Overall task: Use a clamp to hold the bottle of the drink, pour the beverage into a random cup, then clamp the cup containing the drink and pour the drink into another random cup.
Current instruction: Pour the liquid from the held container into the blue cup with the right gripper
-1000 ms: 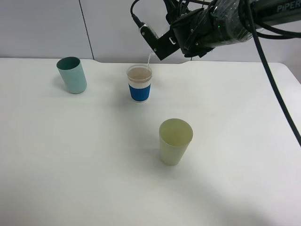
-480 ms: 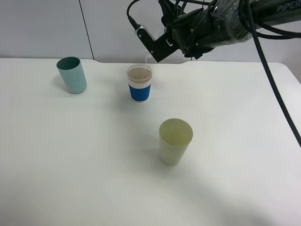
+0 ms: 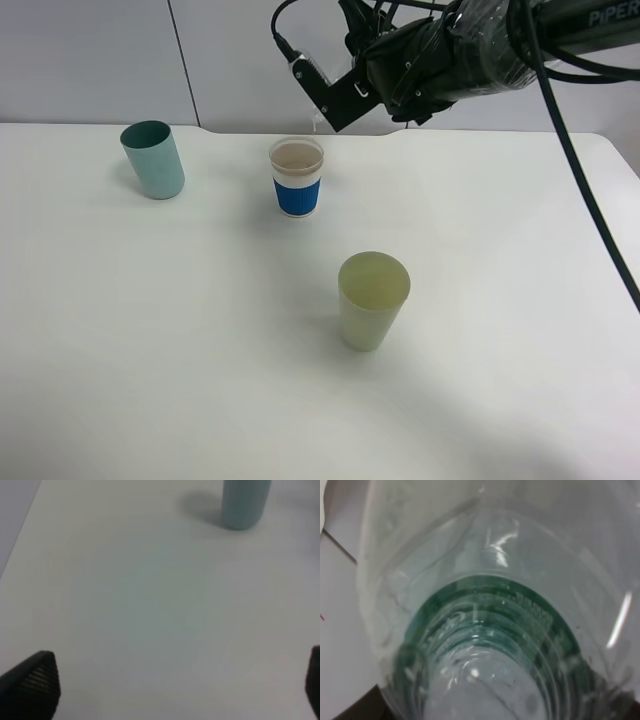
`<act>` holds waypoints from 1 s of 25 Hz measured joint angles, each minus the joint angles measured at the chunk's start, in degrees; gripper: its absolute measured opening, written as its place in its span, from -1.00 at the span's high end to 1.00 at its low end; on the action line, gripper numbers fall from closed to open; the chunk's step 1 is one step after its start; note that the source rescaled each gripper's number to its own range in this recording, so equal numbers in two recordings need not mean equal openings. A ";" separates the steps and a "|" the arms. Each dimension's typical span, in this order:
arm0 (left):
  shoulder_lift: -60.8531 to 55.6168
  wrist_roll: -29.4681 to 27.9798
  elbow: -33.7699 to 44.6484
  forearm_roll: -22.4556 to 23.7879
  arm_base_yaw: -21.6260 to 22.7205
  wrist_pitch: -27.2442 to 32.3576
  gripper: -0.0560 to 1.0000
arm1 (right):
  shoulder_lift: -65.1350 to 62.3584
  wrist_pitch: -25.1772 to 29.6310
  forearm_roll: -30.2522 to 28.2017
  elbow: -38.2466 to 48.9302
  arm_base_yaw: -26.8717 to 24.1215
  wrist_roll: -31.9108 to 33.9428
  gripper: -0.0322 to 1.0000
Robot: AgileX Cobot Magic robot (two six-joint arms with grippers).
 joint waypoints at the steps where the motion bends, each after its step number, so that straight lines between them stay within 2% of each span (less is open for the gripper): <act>1: 0.00 0.00 0.00 0.00 0.00 0.00 -1.00 | 0.00 0.57 0.00 0.00 0.00 0.00 0.94; 17: 0.00 0.00 0.00 0.00 0.00 0.00 -1.00 | 0.00 1.47 0.00 0.00 0.18 0.86 0.94; 21: 0.00 0.00 0.00 0.00 0.00 0.00 -1.00 | 0.00 1.30 0.64 0.00 0.18 9.77 0.94; 25: 0.00 0.00 0.00 0.00 0.00 0.00 -1.00 | 0.00 0.42 6.87 0.00 0.18 24.34 0.94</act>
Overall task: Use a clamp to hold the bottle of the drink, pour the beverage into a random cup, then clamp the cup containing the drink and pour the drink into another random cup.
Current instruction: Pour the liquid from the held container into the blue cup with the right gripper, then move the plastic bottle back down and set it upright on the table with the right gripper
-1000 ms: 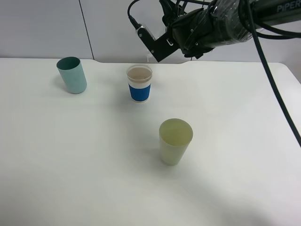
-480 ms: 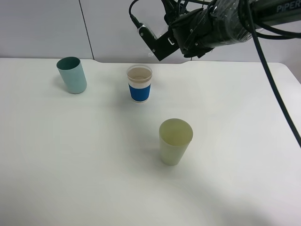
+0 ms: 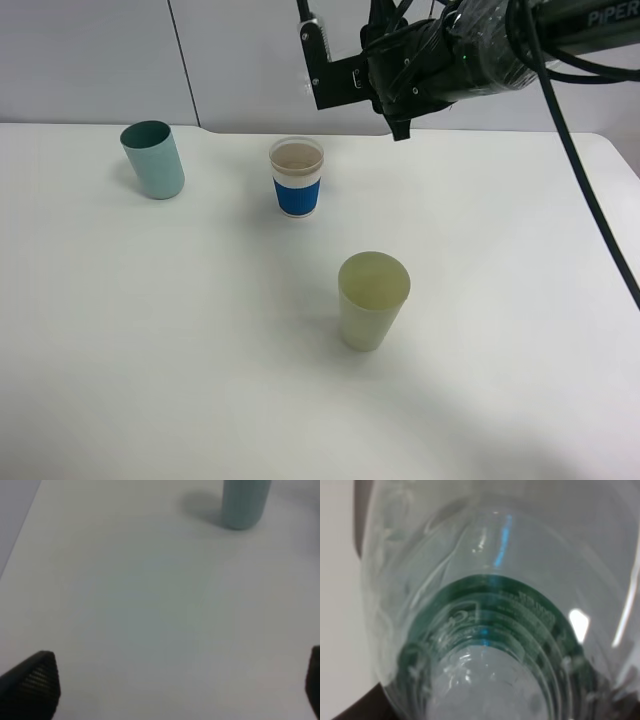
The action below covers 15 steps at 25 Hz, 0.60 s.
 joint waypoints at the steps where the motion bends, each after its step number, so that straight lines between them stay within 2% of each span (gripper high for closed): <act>1: 0.00 0.00 0.00 0.00 0.00 0.00 -1.00 | 0.00 0.00 1.69 0.00 0.00 4.26 0.94; 5: 0.00 0.00 0.00 0.00 0.00 0.00 -1.00 | 0.00 0.00 7.10 0.00 0.00 19.96 0.94; 9: 0.00 0.00 0.00 0.00 0.00 0.00 -1.00 | 0.00 -0.68 9.80 0.00 -0.25 32.73 0.94; 15: 0.00 0.00 0.00 0.00 0.00 0.00 -1.00 | -0.31 -4.51 18.26 0.00 -1.55 46.55 0.94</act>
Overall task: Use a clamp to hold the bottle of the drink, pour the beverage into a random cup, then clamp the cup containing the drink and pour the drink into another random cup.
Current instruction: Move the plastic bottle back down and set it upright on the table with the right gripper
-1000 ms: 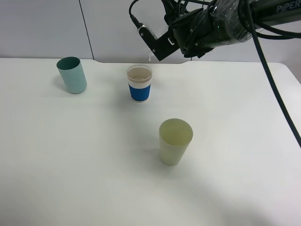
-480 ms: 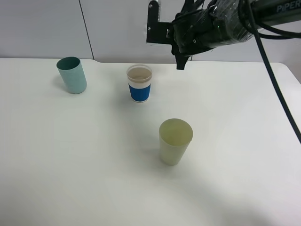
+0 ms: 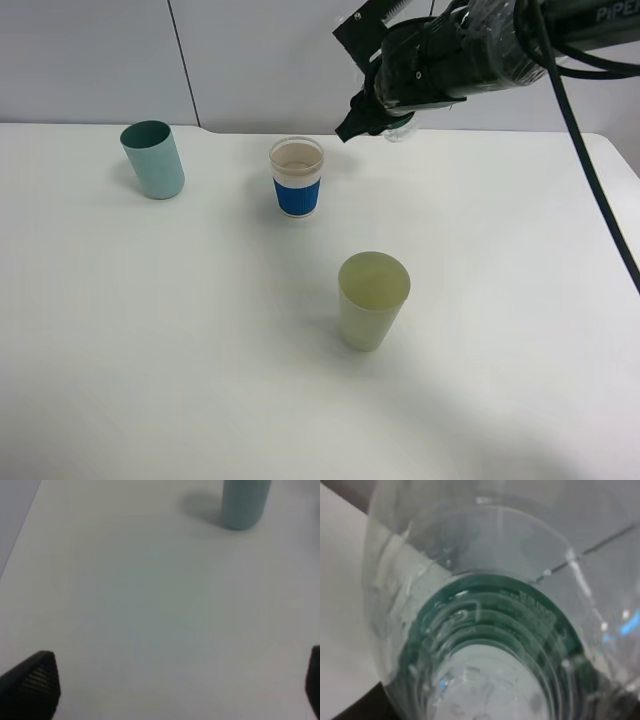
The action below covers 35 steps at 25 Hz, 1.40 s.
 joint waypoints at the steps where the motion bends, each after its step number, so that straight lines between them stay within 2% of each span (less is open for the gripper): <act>1: 0.00 0.00 0.00 0.00 0.00 0.00 -1.00 | -0.25 -0.75 1.61 0.00 -0.19 1.07 0.94; 8: 0.00 0.00 0.00 0.00 0.00 0.00 -1.00 | -0.72 -4.81 13.29 0.00 -1.89 2.25 0.94; 14: 0.00 0.00 0.00 0.00 0.00 0.00 -1.00 | -0.72 -9.41 22.99 0.00 -4.65 -2.74 0.94; 17: 0.00 0.00 0.00 0.00 0.00 0.00 -1.00 | -0.72 -11.81 27.87 0.00 -6.36 -7.53 0.94; 21: 0.00 0.00 0.00 0.00 0.00 0.00 -1.00 | -0.76 -17.13 36.62 0.59 -8.90 -19.37 0.94; 24: 0.00 0.00 0.00 0.00 0.00 0.00 -1.00 | -0.83 -24.26 46.28 3.16 -10.75 -32.66 0.94; 27: 0.00 0.00 0.00 0.00 0.00 0.00 -1.00 | -0.83 -34.06 59.29 7.28 -11.56 -49.60 0.94; 30: 0.00 0.00 0.00 0.00 0.00 0.00 -1.00 | -0.83 -47.28 70.93 12.72 -11.55 -63.97 0.94; 33: 0.00 0.00 0.00 0.00 0.00 0.00 -1.00 | -0.84 -57.58 80.23 17.74 -11.57 -72.30 0.94; 35: 0.00 0.00 0.00 0.00 0.00 0.00 -1.00 | -0.89 -62.40 84.05 20.49 -11.67 -74.39 0.94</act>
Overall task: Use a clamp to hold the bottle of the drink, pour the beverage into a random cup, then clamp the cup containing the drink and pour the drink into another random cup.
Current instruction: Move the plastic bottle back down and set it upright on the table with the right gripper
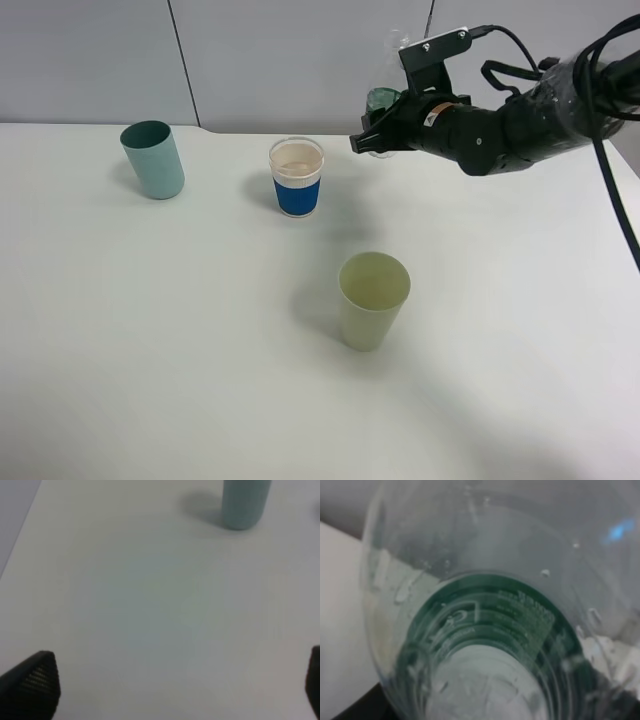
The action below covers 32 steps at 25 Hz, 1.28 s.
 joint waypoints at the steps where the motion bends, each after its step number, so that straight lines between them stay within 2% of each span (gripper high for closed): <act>1: 0.00 0.00 0.00 0.00 0.00 0.00 -1.00 | 0.00 -2.12 1.34 0.99 0.00 -0.51 0.94; 4: 0.00 0.00 0.00 0.00 0.00 0.00 -1.00 | 0.00 -6.56 2.79 3.59 0.00 -0.65 0.94; 7: 0.00 0.00 0.00 0.00 0.00 0.00 -1.00 | 0.60 -8.66 3.18 5.06 0.00 -0.65 0.94; 32: 0.00 0.00 0.00 0.00 0.00 0.00 -1.00 | 6.95 -10.46 5.33 5.99 0.00 -0.03 0.94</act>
